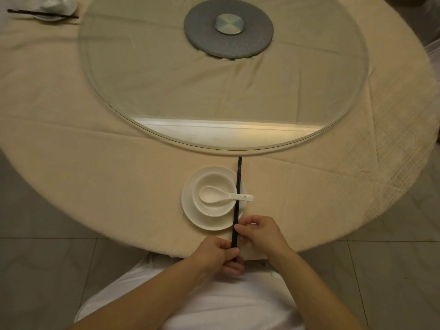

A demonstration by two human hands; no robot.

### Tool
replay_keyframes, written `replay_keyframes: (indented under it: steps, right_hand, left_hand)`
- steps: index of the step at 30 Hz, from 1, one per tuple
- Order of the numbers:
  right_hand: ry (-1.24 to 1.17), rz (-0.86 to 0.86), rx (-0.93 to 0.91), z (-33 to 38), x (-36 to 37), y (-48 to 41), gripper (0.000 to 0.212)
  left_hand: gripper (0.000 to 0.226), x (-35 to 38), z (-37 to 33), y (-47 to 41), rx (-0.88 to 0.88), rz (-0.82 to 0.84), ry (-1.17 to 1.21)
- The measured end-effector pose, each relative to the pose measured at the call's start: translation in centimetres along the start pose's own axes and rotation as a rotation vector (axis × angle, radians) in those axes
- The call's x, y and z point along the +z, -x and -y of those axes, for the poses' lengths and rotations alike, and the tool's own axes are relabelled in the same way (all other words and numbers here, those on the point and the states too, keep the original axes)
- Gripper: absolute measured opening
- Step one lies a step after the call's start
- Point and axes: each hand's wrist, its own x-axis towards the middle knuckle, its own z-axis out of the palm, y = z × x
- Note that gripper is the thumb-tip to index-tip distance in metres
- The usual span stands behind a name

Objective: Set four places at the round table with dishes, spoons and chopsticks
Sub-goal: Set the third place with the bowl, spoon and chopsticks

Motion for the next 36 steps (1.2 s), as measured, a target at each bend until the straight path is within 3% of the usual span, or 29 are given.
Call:
replay_keyframes:
  steps: [18, 23, 28, 36]
  right_hand:
    - [0.042, 0.012, -0.024, 0.1, 0.1, 0.0, 0.011]
    - [0.02, -0.012, -0.012, 0.1, 0.0, 0.3, 0.021]
    - [0.161, -0.06, -0.015, 0.3, -0.5, 0.8, 0.027]
    - [0.835, -0.074, -0.117, 3.5, -3.3, 3.5, 0.029]
  left_hand:
    - [0.023, -0.2, 0.1, 0.2, 0.008, -0.037, -0.063]
    - [0.036, -0.4, 0.2, 0.2, 0.02, -0.062, -0.156]
    - [0.047, -1.6, -0.4, 1.4, 0.031, -0.192, -0.397]
    - [0.041, -3.5, -4.3, 7.0, 0.064, -0.303, -1.092]
